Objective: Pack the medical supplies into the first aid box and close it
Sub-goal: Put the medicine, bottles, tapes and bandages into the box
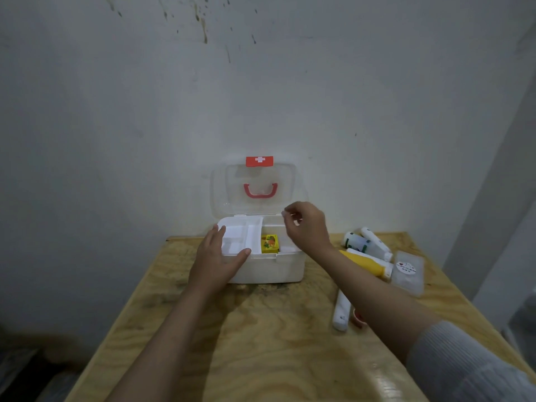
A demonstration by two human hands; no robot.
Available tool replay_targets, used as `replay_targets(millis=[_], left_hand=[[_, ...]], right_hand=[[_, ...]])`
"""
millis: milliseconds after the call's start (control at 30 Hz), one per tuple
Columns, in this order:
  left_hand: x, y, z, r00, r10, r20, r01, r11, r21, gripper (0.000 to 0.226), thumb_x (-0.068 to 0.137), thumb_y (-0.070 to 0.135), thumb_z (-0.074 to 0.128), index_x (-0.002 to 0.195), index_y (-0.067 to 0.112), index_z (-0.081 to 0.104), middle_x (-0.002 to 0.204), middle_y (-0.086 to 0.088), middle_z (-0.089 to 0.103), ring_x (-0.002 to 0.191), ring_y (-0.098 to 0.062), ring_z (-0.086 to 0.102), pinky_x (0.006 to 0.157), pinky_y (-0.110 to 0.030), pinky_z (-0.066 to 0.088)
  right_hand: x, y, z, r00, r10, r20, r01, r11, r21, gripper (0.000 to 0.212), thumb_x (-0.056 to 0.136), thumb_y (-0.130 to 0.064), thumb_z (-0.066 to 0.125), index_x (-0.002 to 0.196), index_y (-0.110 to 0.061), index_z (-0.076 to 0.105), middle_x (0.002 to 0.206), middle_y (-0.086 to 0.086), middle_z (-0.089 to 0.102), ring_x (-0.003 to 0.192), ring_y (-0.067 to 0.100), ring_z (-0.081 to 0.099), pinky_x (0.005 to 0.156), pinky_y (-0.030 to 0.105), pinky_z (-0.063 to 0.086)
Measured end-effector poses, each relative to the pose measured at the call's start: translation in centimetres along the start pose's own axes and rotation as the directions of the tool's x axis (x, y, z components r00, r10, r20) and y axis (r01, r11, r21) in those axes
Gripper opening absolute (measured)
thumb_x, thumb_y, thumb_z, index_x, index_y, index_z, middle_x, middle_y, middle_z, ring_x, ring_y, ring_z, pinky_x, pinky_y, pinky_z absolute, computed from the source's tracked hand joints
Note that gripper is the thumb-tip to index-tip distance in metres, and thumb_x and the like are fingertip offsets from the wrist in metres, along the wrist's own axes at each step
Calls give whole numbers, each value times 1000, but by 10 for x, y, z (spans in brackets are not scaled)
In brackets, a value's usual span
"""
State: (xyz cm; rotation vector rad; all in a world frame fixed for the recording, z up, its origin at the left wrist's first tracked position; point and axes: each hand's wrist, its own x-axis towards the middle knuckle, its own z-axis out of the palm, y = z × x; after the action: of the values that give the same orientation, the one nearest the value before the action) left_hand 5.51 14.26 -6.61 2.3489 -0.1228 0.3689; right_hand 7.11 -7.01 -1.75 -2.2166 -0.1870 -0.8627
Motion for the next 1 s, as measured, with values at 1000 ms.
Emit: replay_targets(millis=[1000], left_hand=[[1, 1, 0, 1000, 5, -27, -6, 1000, -30, 74, 79, 52, 66, 141, 22, 39, 157, 1, 25, 142, -22, 24, 112, -45, 27]], right_hand=[[-139, 113, -159, 800, 412, -436, -578, 722, -379, 30, 78, -33, 67, 95, -9, 64, 104, 21, 63, 95, 42, 54, 82, 43, 44]])
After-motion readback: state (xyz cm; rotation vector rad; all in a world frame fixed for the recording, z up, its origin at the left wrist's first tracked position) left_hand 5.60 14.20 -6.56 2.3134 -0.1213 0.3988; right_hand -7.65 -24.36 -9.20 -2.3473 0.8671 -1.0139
